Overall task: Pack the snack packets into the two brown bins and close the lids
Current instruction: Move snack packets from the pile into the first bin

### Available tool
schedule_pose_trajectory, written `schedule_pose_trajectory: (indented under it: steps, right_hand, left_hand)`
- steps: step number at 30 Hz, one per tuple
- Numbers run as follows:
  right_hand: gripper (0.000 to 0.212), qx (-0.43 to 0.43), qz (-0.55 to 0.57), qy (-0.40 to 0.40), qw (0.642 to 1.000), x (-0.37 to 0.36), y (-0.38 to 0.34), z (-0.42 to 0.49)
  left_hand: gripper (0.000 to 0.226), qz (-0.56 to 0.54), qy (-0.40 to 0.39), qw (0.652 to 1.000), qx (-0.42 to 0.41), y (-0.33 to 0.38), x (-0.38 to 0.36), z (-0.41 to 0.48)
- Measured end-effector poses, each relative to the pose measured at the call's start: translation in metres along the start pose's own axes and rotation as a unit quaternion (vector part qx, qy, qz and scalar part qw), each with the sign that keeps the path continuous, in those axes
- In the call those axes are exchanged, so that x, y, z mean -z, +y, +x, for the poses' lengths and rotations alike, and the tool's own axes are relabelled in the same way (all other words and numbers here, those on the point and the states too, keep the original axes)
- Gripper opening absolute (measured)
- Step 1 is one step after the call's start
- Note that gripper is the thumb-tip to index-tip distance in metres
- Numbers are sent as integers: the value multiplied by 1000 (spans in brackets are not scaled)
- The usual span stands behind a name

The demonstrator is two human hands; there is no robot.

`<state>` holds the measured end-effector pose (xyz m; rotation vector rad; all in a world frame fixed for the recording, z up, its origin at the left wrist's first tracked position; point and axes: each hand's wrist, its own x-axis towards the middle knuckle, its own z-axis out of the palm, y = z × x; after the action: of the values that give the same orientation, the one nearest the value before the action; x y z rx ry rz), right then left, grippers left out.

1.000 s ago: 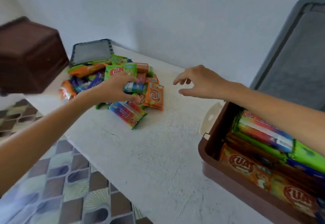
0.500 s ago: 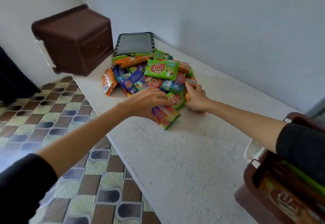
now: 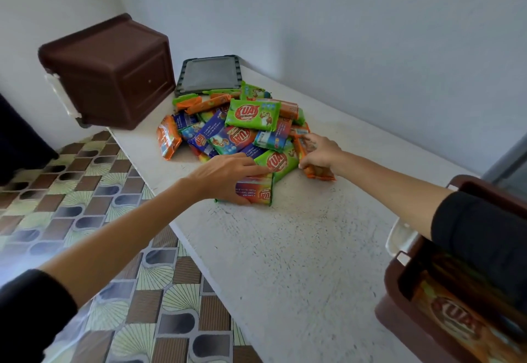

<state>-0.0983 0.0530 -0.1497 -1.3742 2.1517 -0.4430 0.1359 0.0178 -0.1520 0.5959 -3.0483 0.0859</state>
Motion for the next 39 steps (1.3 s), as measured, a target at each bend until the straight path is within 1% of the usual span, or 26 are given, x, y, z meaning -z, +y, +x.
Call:
schedule_pose_trajectory:
  steps: [3,6,10,13,15,19,22,24,27,29,33,36,39]
  right_hand:
    - [87,-11,-10,12,1000,0,1,2]
    - [78,8,-54,21,998,1,-1,0]
    - [73,41,-69,52,995,9,-6,-7]
    - [68,75,-61,104,990,34,-10,-17]
    - [69,86,-43,126,987,61,-12,-29]
    - [71,91,1,163,982,119,2,-70]
    - [72,83,0,199,976,153,27,-117]
    - [72,64,-3,205,977,167,49,-151]
    - [74,32,1,192,981,177,81,-205]
    - [75,14,-1,184,983,176,97,-241]
    - [75,-27,9,152,988,160,128,-310]
    - [73,-49,13,114,992,144,149,-344]
    - [67,-47,-19,67,996,125,161,-366]
  left_hand:
    - [79,9,4,1000,9,4,-1,1]
    - [78,8,-4,1000,16,4,-1,1]
    - [79,-20,-6,999,35,3,9,6]
    - [79,-45,26,998,44,3,31,15]
    - [77,-52,60,996,31,7,50,27]
    - [79,-57,103,993,-30,26,92,62]
    - [75,-60,117,987,-93,53,118,92]
    - [74,-60,124,980,-143,79,131,110]
    - [75,-57,115,968,-216,127,142,130]
    - [77,-73,97,956,-267,159,145,137]
    - [81,-124,12,926,-356,223,140,145]
    - [80,-101,-47,912,-394,258,129,145]
    - [77,-54,-92,900,-423,281,112,141]
